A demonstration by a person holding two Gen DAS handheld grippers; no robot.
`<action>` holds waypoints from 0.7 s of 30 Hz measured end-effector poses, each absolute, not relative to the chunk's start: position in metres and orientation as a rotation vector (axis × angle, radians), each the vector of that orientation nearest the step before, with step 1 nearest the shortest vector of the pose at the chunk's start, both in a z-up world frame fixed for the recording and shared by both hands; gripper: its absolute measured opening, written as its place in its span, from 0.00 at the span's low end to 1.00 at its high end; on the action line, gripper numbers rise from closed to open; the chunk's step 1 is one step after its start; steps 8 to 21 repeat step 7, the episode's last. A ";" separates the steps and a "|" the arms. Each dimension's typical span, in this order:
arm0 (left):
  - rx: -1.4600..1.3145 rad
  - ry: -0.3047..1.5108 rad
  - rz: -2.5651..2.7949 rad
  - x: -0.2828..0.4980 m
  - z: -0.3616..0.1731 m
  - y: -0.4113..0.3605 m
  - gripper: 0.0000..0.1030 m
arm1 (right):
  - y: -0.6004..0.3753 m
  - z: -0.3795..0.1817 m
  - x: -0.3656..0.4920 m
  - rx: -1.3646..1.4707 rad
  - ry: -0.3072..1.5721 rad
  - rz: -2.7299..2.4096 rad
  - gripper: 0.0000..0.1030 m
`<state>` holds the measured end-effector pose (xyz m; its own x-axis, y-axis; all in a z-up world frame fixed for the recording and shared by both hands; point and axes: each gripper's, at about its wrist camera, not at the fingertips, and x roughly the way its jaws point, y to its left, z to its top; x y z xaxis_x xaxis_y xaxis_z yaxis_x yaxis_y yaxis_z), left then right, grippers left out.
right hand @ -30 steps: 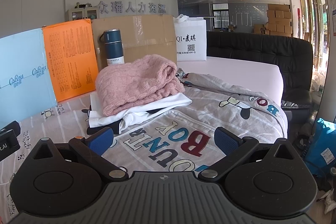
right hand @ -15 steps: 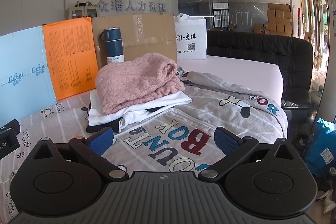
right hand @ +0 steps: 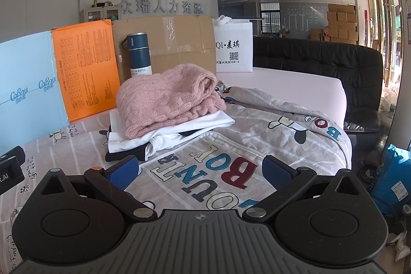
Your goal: Fold clothes
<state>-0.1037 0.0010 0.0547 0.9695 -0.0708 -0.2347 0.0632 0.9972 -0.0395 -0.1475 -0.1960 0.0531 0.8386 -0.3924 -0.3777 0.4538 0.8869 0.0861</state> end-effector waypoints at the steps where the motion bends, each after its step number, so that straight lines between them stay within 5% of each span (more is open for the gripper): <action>1: -0.032 0.238 -0.069 -0.104 0.055 0.001 1.00 | -0.196 0.053 -0.148 0.175 0.361 -0.450 1.00; 21: -0.032 0.235 -0.078 -0.104 0.054 0.001 1.00 | -0.196 0.053 -0.147 0.174 0.364 -0.449 1.00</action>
